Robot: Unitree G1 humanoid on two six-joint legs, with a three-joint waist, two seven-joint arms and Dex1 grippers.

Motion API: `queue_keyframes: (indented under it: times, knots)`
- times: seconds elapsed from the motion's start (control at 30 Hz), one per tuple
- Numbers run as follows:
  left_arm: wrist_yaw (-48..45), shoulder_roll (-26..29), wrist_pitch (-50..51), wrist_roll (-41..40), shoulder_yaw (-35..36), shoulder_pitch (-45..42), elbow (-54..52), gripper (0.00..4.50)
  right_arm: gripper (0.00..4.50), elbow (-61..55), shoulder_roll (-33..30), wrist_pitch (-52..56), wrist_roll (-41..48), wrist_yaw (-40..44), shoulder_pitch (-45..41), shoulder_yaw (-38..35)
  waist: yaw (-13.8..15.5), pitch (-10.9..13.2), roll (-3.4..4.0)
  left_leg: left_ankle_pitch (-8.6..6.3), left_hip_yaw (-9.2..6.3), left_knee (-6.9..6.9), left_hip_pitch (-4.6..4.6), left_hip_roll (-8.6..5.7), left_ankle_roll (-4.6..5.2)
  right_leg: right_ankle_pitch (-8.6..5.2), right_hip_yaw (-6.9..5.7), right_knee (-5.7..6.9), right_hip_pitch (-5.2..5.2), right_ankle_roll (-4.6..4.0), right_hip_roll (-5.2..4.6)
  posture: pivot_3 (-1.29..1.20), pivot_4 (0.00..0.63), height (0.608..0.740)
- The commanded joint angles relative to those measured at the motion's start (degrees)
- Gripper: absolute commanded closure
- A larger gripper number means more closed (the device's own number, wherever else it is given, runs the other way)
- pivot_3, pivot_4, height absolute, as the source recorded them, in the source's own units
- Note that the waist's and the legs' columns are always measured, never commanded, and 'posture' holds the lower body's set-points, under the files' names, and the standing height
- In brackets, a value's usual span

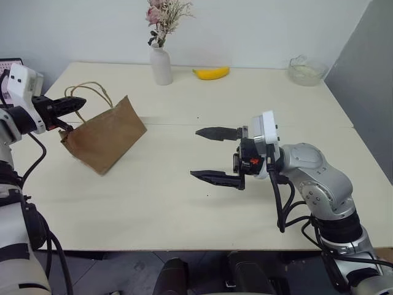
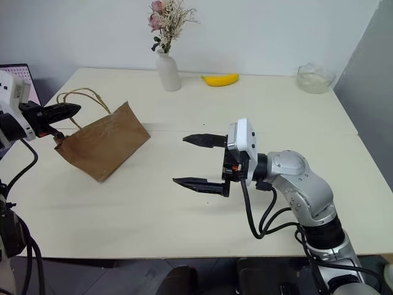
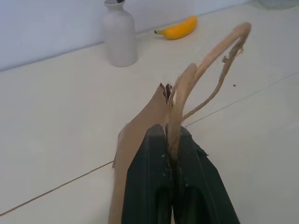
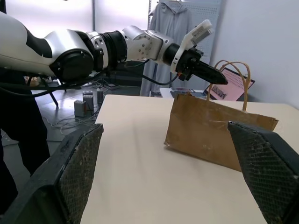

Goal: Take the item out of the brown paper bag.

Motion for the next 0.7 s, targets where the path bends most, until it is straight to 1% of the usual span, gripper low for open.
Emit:
queue_keyframes:
  times: [0.03, 0.13, 0.2, 0.3, 0.43, 0.5, 0.6, 0.7]
  knots:
    - [-3.18, 0.74, -2.62, 1.23, -1.55, -6.02, -0.11, 4.48, 0.00, -2.66, -1.32, 0.70, 0.59, -0.36, -0.04, -1.15, 0.11, -0.02, -0.03, 0.00, 0.00, 0.01, -0.07, -0.01, 0.00, 0.00, -0.01, 0.01, -0.08, 0.00, 0.00, 0.00, 0.150, 0.740]
    - [-6.01, -1.79, -3.64, 2.63, -4.34, -12.57, 1.31, 4.48, 0.00, -4.29, -4.18, 1.04, 0.86, 0.43, 2.03, -2.30, 0.60, -0.05, -0.11, 0.01, 0.00, 0.12, -0.43, -0.06, 0.00, 0.01, -0.04, 0.10, -0.42, 0.02, 0.00, 0.00, 0.150, 0.740]
    - [-7.23, -3.09, -4.19, 3.32, -5.43, -15.50, 2.51, 4.48, 0.00, -5.30, -5.46, 0.85, 1.35, 0.72, 3.47, -2.85, 0.78, -0.05, -0.12, 0.01, 0.05, 0.11, -0.46, -0.12, 0.00, 0.00, -0.04, 0.09, -0.45, 0.05, 0.01, 0.00, 0.150, 0.740]
    - [-10.12, -6.79, -5.06, 4.58, -7.80, -21.18, 4.34, 4.48, 0.00, -8.20, -7.83, 1.02, 2.36, 0.48, 7.15, -4.16, 0.94, -0.04, -0.14, 0.00, 0.14, 0.09, -0.46, -0.14, 0.01, -0.04, 0.05, 0.08, -0.48, 0.11, 0.02, 0.00, 0.150, 0.740]
    - [-13.49, -11.22, -6.85, 6.12, -9.83, -25.33, 7.19, 4.48, 0.00, -10.05, -9.15, 1.25, 2.47, -1.24, 9.86, -5.29, 0.81, -0.03, -0.15, 0.00, 0.18, 0.09, -0.46, -0.15, 0.01, -0.05, 0.07, 0.11, -0.50, 0.13, 0.07, 0.00, 0.150, 0.740]
    - [-15.54, -14.85, -8.91, 7.01, -11.22, -27.39, 9.06, 4.48, 0.00, -11.47, -9.80, 1.51, 2.45, -2.79, 11.80, -6.55, 0.69, -0.03, -0.16, 0.00, 0.20, 0.09, -0.45, -0.14, 0.01, -0.05, 0.12, 0.16, -0.52, 0.13, 0.07, 0.00, 0.150, 0.740]
    - [-15.34, -18.78, -13.96, 8.48, -11.87, -29.34, 12.17, 4.48, 0.00, -13.28, -10.62, 1.85, 2.50, -4.58, 14.30, -8.16, 0.59, -0.03, -0.16, 0.00, 0.19, 0.10, -0.46, -0.14, 0.01, -0.05, 0.09, 0.17, -0.52, 0.13, 0.10, 0.00, 0.150, 0.740]
    - [-12.03, -21.84, -20.38, 10.49, -12.45, -30.67, 15.05, 4.48, 0.00, -14.74, -11.27, 2.32, 2.67, -6.20, 16.54, -9.77, 0.18, -0.02, -0.17, 0.00, 0.23, 0.10, -0.46, -0.14, 0.01, -0.04, 0.19, 0.17, -0.54, 0.13, 0.09, 0.00, 0.150, 0.740]
